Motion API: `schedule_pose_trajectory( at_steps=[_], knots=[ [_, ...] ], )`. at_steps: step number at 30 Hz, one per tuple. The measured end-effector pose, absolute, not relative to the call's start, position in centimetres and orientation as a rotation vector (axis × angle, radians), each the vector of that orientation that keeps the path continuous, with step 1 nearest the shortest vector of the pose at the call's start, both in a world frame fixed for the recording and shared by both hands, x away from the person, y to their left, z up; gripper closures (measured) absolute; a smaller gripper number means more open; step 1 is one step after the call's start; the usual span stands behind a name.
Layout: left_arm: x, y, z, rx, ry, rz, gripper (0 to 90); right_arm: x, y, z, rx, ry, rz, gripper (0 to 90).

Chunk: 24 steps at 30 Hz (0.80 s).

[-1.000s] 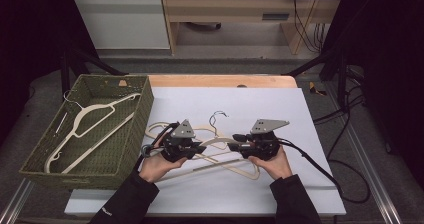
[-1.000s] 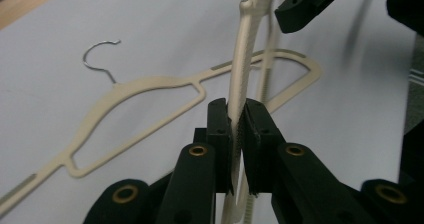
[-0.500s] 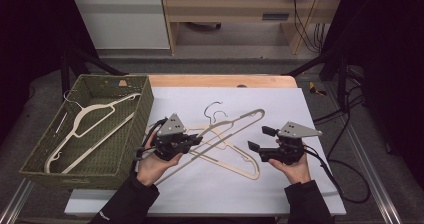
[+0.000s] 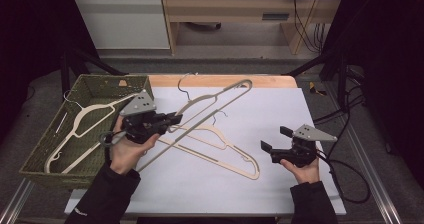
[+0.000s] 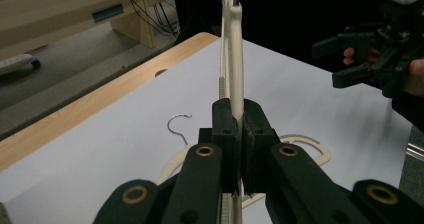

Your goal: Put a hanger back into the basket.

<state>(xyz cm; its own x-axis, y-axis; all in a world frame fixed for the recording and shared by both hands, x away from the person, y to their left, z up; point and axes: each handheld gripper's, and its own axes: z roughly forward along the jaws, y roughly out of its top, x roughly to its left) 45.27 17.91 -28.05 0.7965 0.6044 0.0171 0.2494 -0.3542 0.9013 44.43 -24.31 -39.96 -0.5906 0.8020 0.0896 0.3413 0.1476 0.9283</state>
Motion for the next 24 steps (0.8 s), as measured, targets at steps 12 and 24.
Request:
schedule_pose_trajectory(
  at_steps=[12, 24],
  knots=[
    [46.9, 24.2, -25.6, 1.910, 0.710, 0.477, 86.4, 44.3, -24.9, -40.2, 1.119, 1.985, 1.417, 7.5],
    [48.0, 30.3, -25.4, 1.891, 0.779, 0.511, 86.4, 44.2, -25.1, -40.2, 1.113, 1.985, 1.416, 7.1]
  ],
)
